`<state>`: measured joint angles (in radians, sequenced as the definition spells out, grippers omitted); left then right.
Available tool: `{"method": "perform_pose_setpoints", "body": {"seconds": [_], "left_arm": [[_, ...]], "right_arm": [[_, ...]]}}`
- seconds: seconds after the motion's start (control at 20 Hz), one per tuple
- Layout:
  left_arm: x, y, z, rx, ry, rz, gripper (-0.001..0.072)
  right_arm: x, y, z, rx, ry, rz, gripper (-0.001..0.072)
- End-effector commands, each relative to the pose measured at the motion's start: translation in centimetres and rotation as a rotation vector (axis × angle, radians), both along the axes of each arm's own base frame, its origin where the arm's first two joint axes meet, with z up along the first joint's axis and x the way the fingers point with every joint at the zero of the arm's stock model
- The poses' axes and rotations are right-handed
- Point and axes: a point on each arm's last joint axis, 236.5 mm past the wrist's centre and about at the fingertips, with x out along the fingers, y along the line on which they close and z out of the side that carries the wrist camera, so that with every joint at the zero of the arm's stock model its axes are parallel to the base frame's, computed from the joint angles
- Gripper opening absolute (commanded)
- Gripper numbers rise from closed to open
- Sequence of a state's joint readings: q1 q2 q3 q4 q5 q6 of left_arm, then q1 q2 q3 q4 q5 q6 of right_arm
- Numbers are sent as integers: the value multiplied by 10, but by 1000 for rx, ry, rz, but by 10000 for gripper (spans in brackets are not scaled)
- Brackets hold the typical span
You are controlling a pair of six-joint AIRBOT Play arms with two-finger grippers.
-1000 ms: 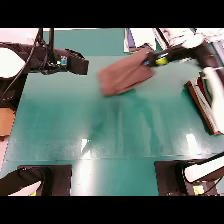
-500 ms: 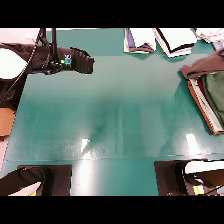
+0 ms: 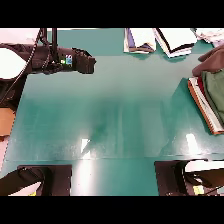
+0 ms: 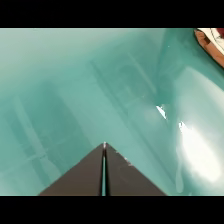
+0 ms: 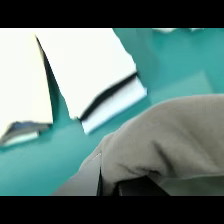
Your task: Fold the shirts.
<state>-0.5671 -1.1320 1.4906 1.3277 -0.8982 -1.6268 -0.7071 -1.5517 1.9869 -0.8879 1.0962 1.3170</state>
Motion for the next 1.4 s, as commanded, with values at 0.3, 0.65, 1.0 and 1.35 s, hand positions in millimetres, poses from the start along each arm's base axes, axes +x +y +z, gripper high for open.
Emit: {"method": "perform_pose_setpoints", "body": {"seconds": [0.3,0.65,1.0,1.35], "left_arm": [[-1,0,-1,4,0,-4,24],[-2,0,-2,14,1,-9,25],[-5,1,-7,29,21,-15,24],[-5,1,-7,28,21,-15,25]], "right_arm": [[-80,-14,-1,-83,98,-18,15],[-217,-72,-106,-79,492,-255,16],[-263,-78,-154,54,552,-347,533],[-128,16,-38,127,83,-30,531]]}}
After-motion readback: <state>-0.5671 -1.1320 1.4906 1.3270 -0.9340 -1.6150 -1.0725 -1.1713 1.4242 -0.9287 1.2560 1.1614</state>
